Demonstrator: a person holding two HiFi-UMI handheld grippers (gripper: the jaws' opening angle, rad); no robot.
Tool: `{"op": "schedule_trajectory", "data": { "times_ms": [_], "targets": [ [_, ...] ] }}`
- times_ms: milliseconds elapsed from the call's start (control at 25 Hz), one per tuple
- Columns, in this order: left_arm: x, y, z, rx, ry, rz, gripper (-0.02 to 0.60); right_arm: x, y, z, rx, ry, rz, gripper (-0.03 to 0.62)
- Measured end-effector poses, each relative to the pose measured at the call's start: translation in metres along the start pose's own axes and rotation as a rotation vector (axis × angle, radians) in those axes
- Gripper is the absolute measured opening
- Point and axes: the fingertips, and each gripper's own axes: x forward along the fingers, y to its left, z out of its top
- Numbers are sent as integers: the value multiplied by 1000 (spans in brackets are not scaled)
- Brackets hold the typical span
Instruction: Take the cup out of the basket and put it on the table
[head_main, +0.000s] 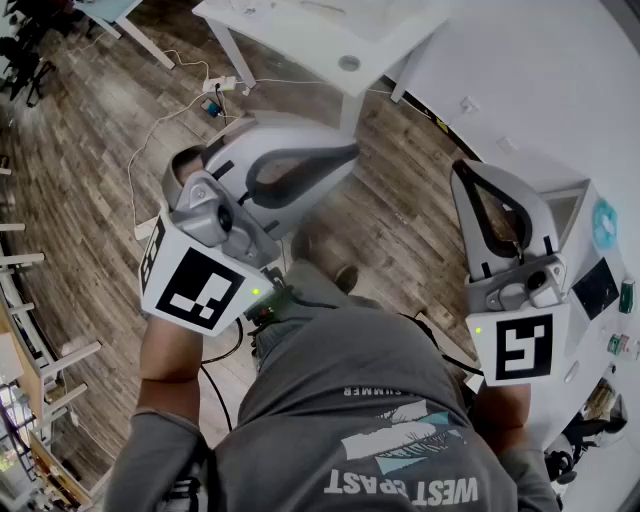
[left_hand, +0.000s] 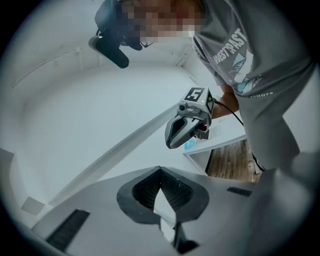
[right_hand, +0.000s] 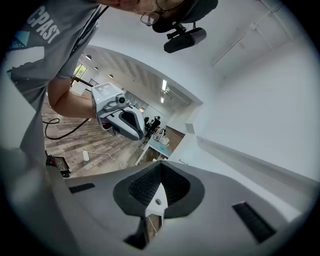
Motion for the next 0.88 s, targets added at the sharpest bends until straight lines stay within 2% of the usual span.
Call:
{"op": "schedule_trajectory", "data": {
  "times_ms": [560,720,880],
  "targets": [
    [7,0,-4,-5,13,-5,8,6,-3,-10,50,-2,16,11],
    [14,2,-2,-2,15,-14,8,6,-11,-11,102,-35,11,12],
    [19,5,-3,1,16,-24,8,11,-16,-12,92,-72,4,12]
  ]
}}
